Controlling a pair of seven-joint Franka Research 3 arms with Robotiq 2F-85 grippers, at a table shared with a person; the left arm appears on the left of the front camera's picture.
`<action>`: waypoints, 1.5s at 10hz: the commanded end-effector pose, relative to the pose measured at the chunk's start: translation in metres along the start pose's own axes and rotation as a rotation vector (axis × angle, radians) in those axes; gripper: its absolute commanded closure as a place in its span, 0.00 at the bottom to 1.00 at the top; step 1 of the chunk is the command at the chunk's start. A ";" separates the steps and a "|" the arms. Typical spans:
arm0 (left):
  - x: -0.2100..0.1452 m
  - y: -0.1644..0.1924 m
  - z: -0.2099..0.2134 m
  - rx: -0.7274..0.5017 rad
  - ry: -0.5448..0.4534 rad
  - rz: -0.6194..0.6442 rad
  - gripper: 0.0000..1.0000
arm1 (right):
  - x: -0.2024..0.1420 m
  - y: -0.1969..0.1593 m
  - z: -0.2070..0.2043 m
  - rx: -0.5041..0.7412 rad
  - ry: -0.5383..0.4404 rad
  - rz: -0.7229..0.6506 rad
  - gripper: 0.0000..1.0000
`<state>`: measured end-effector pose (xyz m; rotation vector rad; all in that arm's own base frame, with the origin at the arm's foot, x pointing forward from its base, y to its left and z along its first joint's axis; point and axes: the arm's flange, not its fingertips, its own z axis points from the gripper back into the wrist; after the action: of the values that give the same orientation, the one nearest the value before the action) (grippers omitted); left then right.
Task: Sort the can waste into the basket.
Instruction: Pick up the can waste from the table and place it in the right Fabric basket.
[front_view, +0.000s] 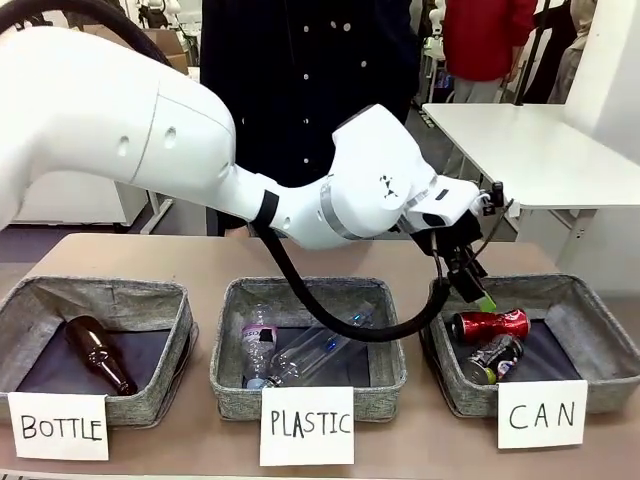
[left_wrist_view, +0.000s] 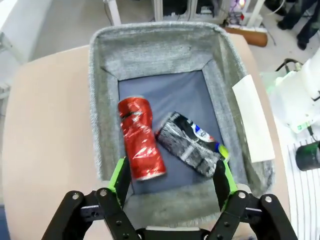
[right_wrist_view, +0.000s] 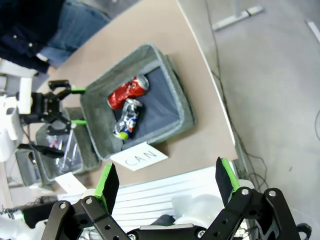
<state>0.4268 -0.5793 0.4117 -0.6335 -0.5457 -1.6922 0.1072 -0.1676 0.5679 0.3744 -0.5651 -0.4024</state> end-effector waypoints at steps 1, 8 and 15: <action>-0.016 -0.024 0.036 -0.015 -0.022 0.072 0.14 | -0.003 0.002 0.009 0.010 -0.018 -0.024 0.00; -0.158 -0.098 0.251 0.039 -0.345 0.694 0.14 | -0.003 0.002 0.009 0.010 -0.018 -0.024 0.00; -0.351 -0.161 0.410 0.160 -0.805 1.133 0.14 | 0.027 0.091 -0.074 0.465 0.368 0.233 0.00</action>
<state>0.3769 -0.0231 0.4788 -1.1608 -0.6434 -0.3141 0.1595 -0.1122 0.5652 0.6266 -0.4767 -0.1318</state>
